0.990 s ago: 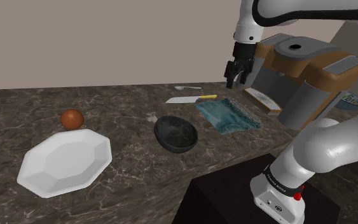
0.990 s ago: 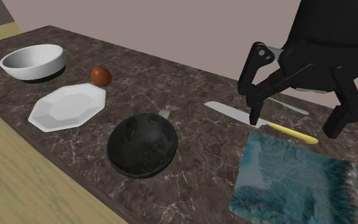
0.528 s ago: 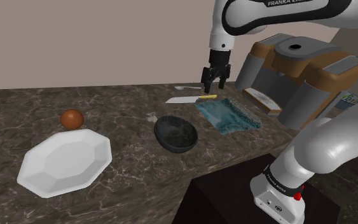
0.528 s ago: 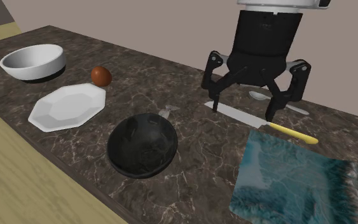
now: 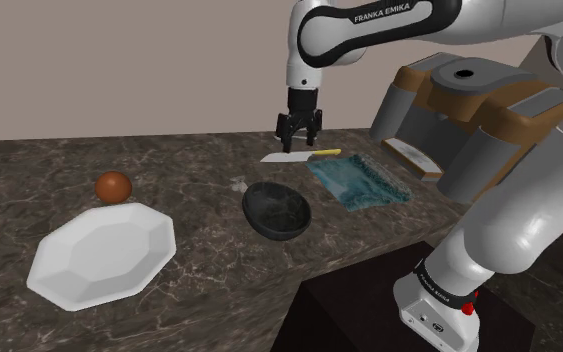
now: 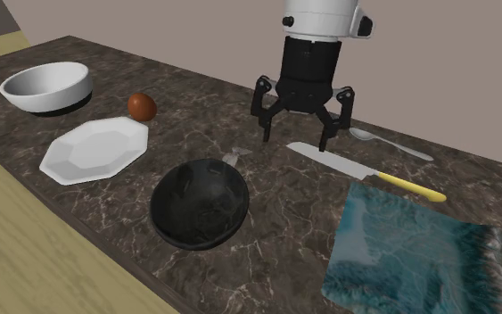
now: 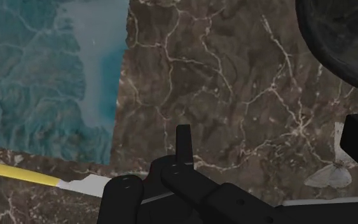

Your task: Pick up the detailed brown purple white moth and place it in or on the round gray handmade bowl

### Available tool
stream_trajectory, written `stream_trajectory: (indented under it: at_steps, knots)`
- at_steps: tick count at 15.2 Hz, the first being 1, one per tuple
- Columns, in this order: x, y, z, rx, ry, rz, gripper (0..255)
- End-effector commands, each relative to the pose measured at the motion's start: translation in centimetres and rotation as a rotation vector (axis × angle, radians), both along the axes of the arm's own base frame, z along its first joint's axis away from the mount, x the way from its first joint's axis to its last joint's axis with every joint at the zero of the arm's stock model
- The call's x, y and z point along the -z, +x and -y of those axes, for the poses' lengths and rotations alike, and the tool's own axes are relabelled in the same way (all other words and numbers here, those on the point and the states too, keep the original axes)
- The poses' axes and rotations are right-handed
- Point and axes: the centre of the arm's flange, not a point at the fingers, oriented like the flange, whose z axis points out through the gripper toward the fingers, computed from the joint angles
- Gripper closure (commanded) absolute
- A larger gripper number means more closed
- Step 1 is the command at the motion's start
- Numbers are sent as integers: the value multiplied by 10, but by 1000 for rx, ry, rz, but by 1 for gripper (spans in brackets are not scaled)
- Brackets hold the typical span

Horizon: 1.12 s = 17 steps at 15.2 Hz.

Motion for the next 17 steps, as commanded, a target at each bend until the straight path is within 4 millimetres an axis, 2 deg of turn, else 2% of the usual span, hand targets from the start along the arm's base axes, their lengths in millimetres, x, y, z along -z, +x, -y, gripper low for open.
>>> stream_trajectory:
  at_steps: [1,13,17]
  knots:
    - [16,17,-19,-4,8,-9,0]
    - [94,115,-114,-28,52,-60,0]
    - [114,109,-115,-28,52,-60,0]
